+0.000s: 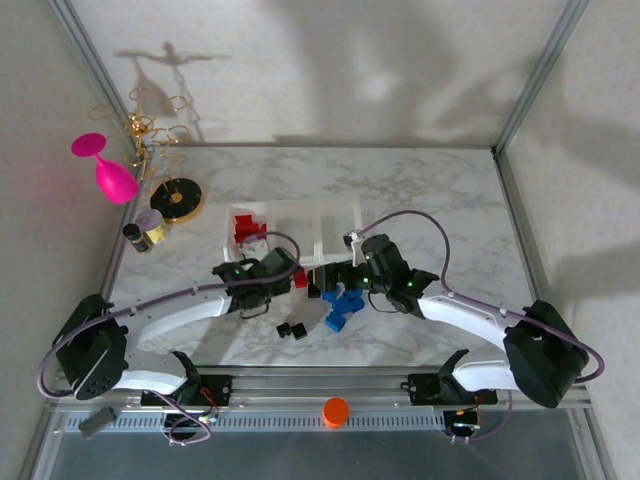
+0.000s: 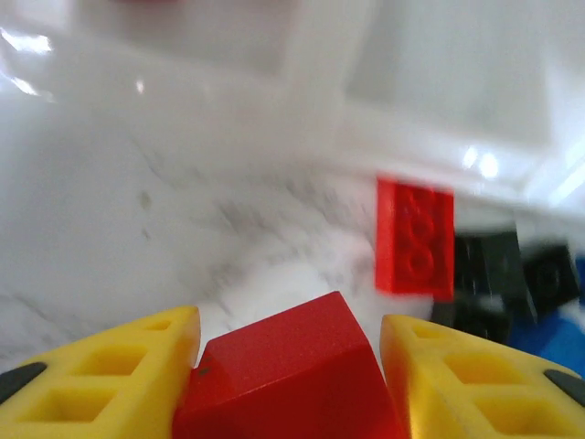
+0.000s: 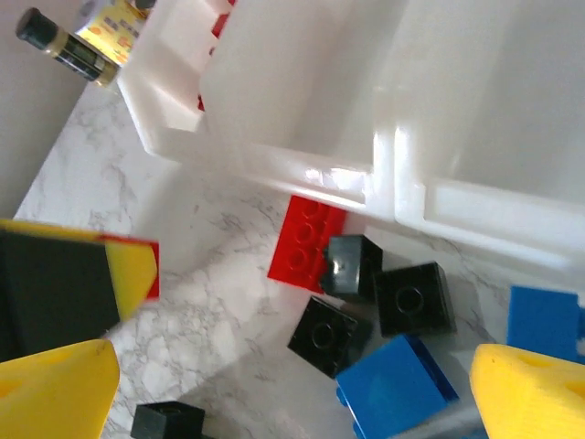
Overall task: Sort the legos into containers by color
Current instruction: Place the lego in the container.
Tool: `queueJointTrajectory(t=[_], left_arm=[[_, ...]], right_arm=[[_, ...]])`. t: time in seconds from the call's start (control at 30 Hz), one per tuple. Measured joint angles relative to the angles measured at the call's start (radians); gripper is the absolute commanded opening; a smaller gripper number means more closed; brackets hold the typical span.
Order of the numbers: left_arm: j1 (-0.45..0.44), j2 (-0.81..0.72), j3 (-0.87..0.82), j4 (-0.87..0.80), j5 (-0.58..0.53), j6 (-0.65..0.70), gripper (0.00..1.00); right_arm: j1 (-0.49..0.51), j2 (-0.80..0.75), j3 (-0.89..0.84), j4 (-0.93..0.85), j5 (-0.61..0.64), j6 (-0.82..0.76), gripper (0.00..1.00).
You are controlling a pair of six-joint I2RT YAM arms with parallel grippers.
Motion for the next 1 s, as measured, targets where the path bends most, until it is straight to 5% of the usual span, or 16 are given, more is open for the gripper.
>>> queueJointTrajectory(t=[0.5, 0.7, 1.0], left_arm=[[0.320, 0.281, 0.308, 0.028, -0.064, 0.254, 0.48], [0.357, 0.444, 0.415, 0.051, -0.063, 0.299, 0.58], [0.357, 0.445, 0.439, 0.048, -0.062, 0.328, 0.73]], right_arm=[[0.000, 0.085, 0.074, 0.058, -0.022, 0.019, 0.99], [0.000, 0.086, 0.079, 0.058, -0.019, 0.018, 0.99], [0.000, 0.085, 0.080, 0.042, -0.018, -0.001, 0.99]])
